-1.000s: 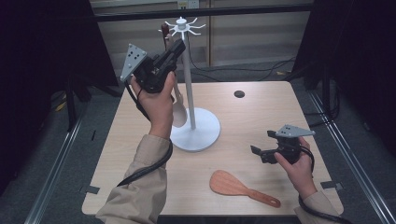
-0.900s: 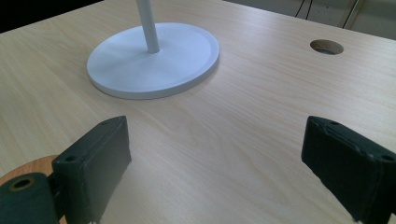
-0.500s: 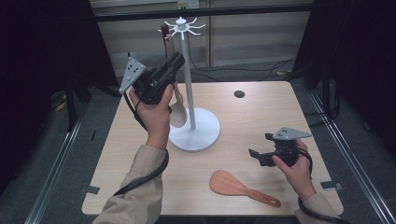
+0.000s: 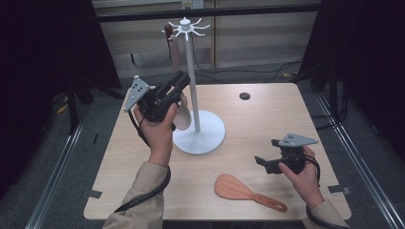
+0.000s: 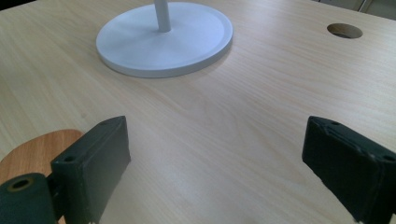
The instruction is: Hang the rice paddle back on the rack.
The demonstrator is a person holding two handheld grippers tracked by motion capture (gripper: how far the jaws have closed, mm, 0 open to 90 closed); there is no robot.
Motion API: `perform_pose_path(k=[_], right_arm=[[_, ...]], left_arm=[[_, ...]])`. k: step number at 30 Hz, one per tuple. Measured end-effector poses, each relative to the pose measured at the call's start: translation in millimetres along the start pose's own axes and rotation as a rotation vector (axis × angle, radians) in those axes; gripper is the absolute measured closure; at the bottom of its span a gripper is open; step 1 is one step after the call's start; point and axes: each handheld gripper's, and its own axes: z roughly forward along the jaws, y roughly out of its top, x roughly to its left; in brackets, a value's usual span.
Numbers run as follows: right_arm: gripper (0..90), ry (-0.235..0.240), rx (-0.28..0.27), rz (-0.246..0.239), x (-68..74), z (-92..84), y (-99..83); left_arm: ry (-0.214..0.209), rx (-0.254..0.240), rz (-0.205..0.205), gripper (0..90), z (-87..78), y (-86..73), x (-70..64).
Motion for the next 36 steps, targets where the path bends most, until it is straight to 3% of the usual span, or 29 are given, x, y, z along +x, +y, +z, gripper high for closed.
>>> perform_pose_path(k=[8, 13, 19, 25, 36], right_arm=[[7.0, 0.003, 0.018, -0.007, 2.7, -2.4, -4.9], [6.6, 0.013, 0.042, -0.022, 6.0, -3.3, -10.5], [6.3, 0.013, 0.044, -0.007, 5.3, -9.9, -16.3], [5.7, 0.018, 0.059, -0.011, 9.3, -13.9, -22.2], [5.5, 0.027, 0.069, -0.012, 14.1, -11.3, -26.0]], left_arm=[[0.010, 0.026, -0.015, 65.3, -12.5, -15.4, 2.4], [0.010, 0.063, -0.004, 62.3, -21.7, -22.9, 4.7], [0.013, 0.115, -0.005, 58.7, -29.9, -36.5, 5.0], [0.015, 0.162, -0.009, 52.7, -35.8, -52.5, 4.1], [0.035, 0.198, -0.025, 40.5, -50.9, -71.6, 6.4]])
